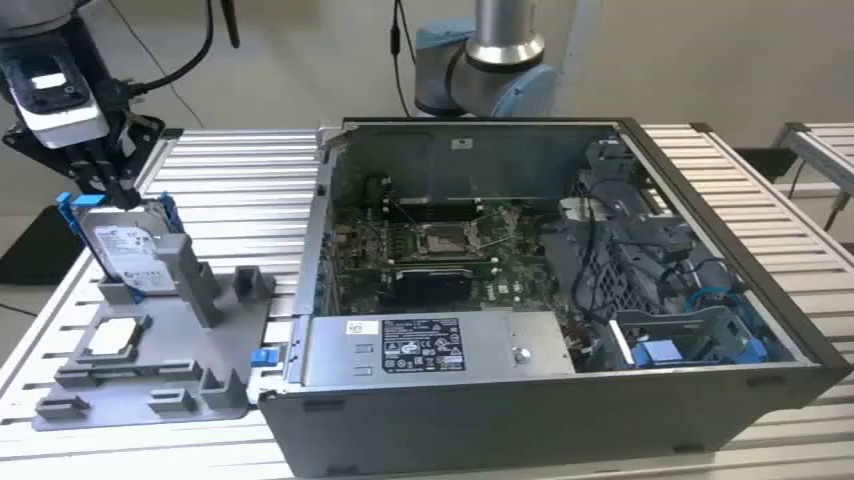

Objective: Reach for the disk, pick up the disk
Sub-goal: 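Reach for the disk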

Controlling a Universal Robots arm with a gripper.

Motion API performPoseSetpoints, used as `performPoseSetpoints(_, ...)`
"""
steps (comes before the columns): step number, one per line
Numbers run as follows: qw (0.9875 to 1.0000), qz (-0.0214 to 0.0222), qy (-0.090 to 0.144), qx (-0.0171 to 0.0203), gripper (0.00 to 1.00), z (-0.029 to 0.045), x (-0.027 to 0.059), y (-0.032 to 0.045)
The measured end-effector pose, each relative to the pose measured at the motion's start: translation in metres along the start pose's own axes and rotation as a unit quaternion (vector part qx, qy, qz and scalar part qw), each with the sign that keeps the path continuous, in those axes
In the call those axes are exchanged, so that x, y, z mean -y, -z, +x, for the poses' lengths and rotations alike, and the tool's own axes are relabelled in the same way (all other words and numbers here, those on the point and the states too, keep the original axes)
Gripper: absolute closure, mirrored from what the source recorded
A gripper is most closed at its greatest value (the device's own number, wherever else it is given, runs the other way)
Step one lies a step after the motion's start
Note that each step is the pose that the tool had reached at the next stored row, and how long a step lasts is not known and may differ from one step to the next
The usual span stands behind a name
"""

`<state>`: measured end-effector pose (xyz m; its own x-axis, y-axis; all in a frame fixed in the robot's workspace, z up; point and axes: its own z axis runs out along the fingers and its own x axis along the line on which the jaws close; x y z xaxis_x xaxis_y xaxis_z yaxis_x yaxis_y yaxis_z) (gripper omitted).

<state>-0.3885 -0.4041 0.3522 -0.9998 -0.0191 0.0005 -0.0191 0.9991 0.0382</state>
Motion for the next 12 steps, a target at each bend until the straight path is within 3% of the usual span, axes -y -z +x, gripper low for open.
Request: performPoseSetpoints(12, 1.0000, 0.0000, 0.000, 0.0000, 1.00, 0.0000, 0.0000, 0.0000)
